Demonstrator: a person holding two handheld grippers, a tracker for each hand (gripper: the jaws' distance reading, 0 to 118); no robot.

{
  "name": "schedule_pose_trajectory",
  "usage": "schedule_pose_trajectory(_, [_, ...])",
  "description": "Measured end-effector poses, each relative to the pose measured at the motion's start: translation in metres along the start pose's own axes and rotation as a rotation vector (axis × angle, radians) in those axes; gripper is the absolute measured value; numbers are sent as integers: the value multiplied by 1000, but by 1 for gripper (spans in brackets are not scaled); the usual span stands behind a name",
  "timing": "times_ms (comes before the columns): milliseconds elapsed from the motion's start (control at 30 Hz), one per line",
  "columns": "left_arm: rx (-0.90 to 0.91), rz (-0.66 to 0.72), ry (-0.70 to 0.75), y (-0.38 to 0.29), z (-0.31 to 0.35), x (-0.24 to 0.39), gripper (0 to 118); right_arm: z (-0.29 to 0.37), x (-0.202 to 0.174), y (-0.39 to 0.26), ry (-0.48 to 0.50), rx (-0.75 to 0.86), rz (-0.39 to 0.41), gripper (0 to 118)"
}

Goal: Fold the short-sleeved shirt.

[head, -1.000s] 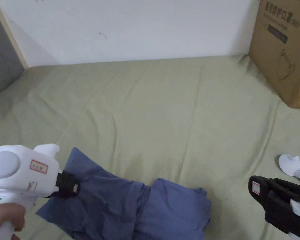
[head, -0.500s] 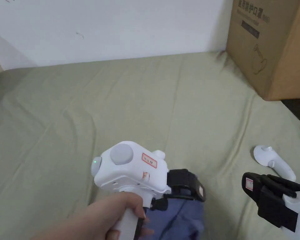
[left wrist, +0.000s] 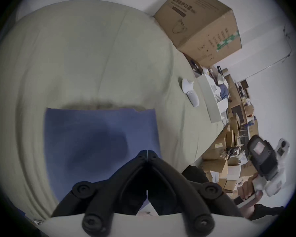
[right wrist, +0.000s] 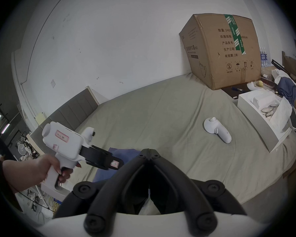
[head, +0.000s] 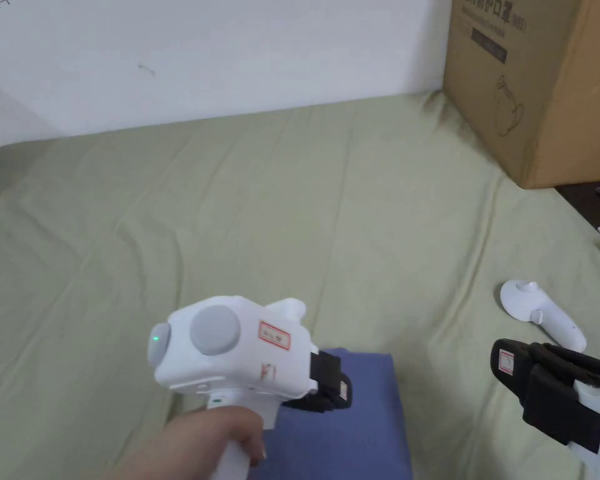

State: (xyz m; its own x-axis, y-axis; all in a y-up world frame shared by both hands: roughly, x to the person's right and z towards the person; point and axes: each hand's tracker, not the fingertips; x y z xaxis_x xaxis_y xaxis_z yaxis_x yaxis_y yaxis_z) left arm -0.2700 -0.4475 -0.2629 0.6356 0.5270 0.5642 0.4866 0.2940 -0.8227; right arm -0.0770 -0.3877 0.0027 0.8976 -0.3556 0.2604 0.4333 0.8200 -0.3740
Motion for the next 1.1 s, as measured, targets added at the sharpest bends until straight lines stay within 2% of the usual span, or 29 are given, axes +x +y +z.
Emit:
schedule_pose_trajectory(67, [-61, -19, -21, -1, -27, 13, 0, 1, 1, 0, -4, -2, 3, 0])
schedule_pose_trajectory(167, [-119, -105, 157, -10, -62, 32, 0, 2, 4, 1, -10, -6, 7, 0])
schedule_pose_trajectory(200, [-126, -127, 165, -8, -78, 31, 0, 2, 5, 1, -14, -6, 8, 0])
schedule_pose_trajectory(300, [-134, -99, 140, -8, -92, 34, 0, 2, 7, 2, -21, -6, -4, 0])
schedule_pose_trajectory(367, [-129, 4, 109, -1, -91, 27, 0, 3, 7, 3, -18, -4, -19, 0])
schedule_pose_trajectory(433, [-97, 99, -33, 0, -77, 23, 0, 5, 4, 6, -8, -1, -27, 0])
schedule_pose_trajectory(500, [-19, 157, -314, -2, -54, 17, 0, 9, 0, 9, 4, 7, -30, 0])
schedule_pose_trajectory(533, [38, 168, -398, -5, -35, 19, 0, 11, -3, 12, 17, 15, -34, 0])
schedule_pose_trajectory(567, [122, 145, -412, -7, -13, 21, 0, 15, -6, 15, 32, 27, -38, 0])
schedule_pose_trajectory(733, [561, -52, -139, -39, 113, 25, 0, 46, -31, 41, 96, 150, -17, 0])
schedule_pose_trajectory(833, [818, -82, -7, -66, 174, 29, 0, 66, -50, 56, 112, 261, 34, 0])
schedule_pose_trajectory(900, [970, -130, 110, -89, 200, 34, 0, 78, -64, 60, 77, 356, 100, 0])
schedule_pose_trajectory(1000, [1168, -299, 416, -122, 215, 44, 0, 87, -81, 56, 0, 476, 231, 0])
schedule_pose_trajectory(1033, [1214, -355, 498, -131, 214, 46, 0, 88, -84, 52, -35, 517, 262, 0])
schedule_pose_trajectory(1100, [1240, -371, 610, -141, 206, 46, 0, 84, -87, 37, -138, 600, 303, 0])
